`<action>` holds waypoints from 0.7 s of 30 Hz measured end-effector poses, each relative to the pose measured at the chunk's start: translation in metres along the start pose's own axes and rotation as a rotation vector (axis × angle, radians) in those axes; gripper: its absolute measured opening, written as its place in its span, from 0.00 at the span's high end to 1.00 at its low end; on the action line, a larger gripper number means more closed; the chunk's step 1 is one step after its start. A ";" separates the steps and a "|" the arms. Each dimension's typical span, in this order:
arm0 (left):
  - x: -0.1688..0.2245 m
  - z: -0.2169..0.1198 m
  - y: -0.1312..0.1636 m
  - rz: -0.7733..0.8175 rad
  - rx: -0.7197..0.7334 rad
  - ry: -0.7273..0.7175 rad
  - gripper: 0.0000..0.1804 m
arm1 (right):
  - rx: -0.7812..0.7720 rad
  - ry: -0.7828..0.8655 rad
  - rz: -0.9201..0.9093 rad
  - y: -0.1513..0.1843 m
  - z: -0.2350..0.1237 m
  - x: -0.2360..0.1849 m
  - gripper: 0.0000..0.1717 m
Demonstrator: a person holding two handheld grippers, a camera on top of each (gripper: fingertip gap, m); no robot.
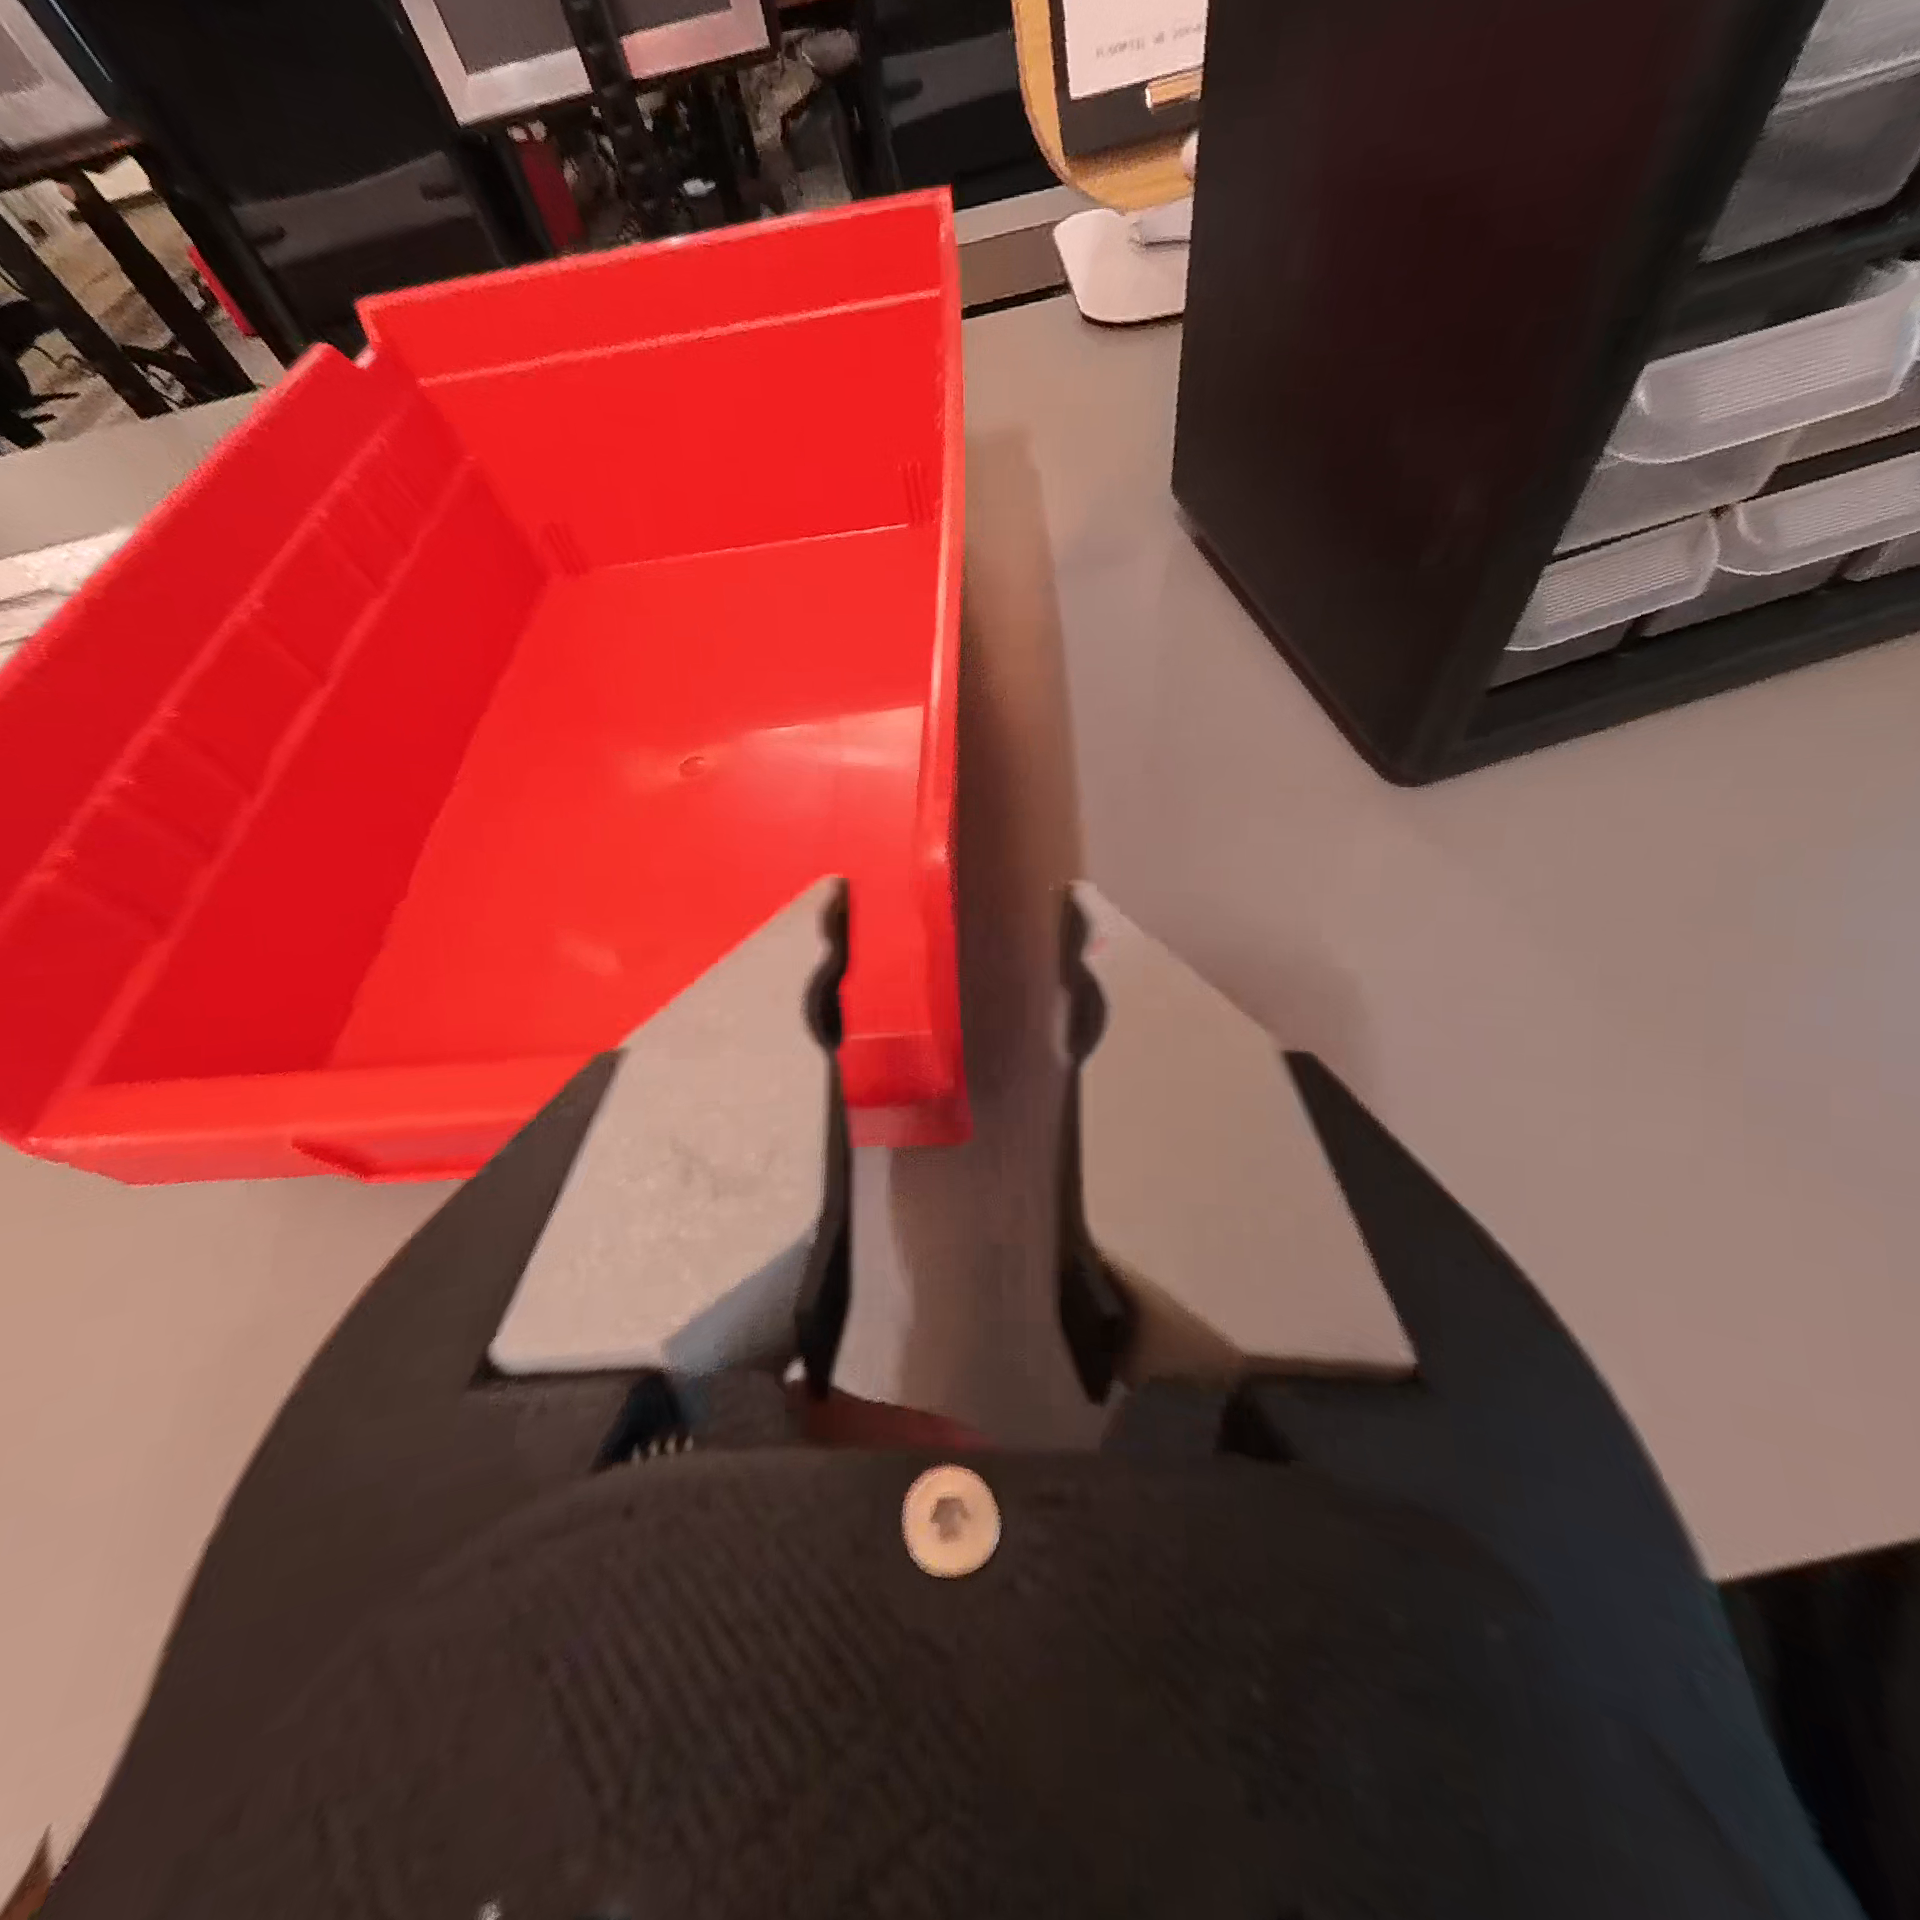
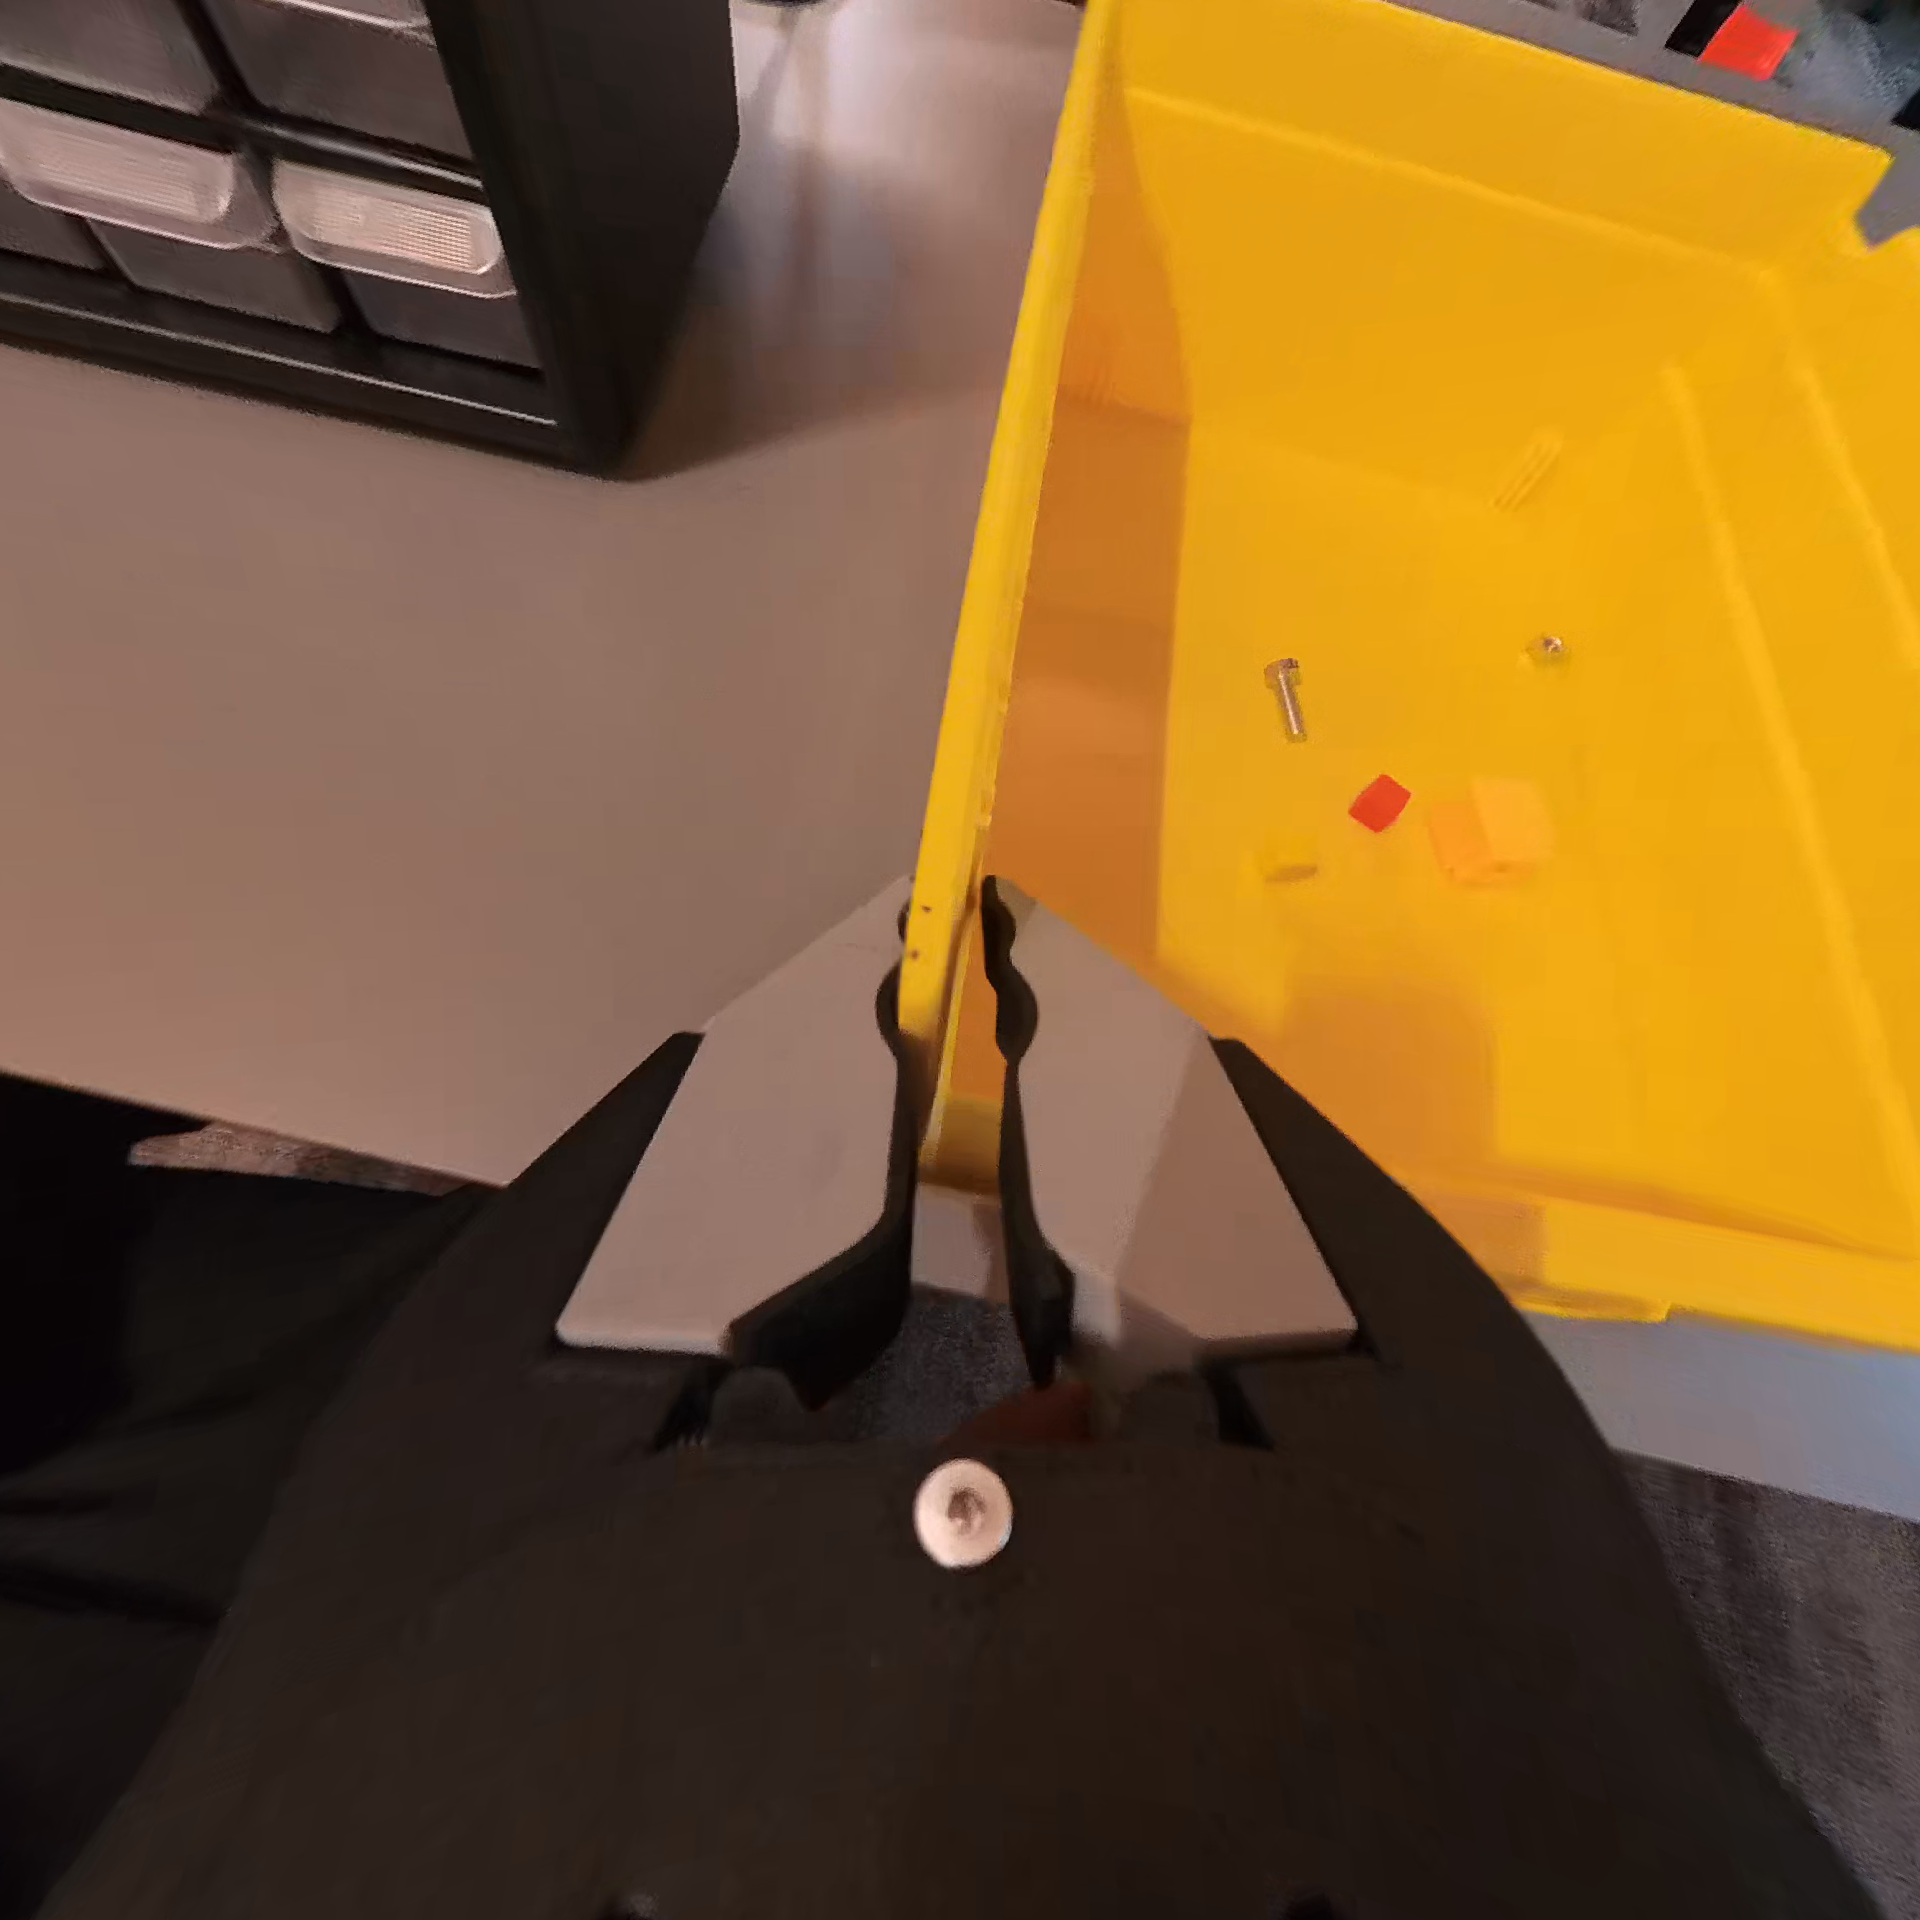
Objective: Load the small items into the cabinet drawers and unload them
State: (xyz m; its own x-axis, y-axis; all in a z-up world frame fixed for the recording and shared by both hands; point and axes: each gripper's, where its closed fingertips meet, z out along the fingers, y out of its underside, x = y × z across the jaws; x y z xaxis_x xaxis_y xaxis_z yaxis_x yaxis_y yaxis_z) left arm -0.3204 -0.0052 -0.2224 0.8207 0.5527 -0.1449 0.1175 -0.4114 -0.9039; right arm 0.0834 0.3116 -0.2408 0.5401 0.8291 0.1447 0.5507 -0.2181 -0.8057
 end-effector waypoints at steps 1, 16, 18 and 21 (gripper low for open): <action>-0.003 -0.002 -0.003 0.009 0.003 -0.018 0.72 | 0.009 -0.007 0.014 0.002 -0.003 0.000 0.93; -0.017 0.016 0.016 0.000 -0.131 -0.021 0.89 | 0.004 0.062 -0.028 0.007 0.003 0.016 0.74; -0.019 0.016 0.016 0.043 -0.132 -0.034 0.91 | 0.007 0.056 -0.020 0.006 0.003 0.016 0.73; -0.020 0.021 0.016 0.108 -0.131 -0.066 0.93 | -0.003 0.054 -0.024 0.005 0.005 0.015 0.73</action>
State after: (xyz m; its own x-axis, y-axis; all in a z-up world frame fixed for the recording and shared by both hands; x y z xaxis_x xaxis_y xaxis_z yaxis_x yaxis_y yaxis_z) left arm -0.3471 -0.0079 -0.2423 0.7944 0.5449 -0.2682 0.1063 -0.5596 -0.8219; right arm 0.0915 0.3256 -0.2456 0.5601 0.8051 0.1951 0.5659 -0.1999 -0.7999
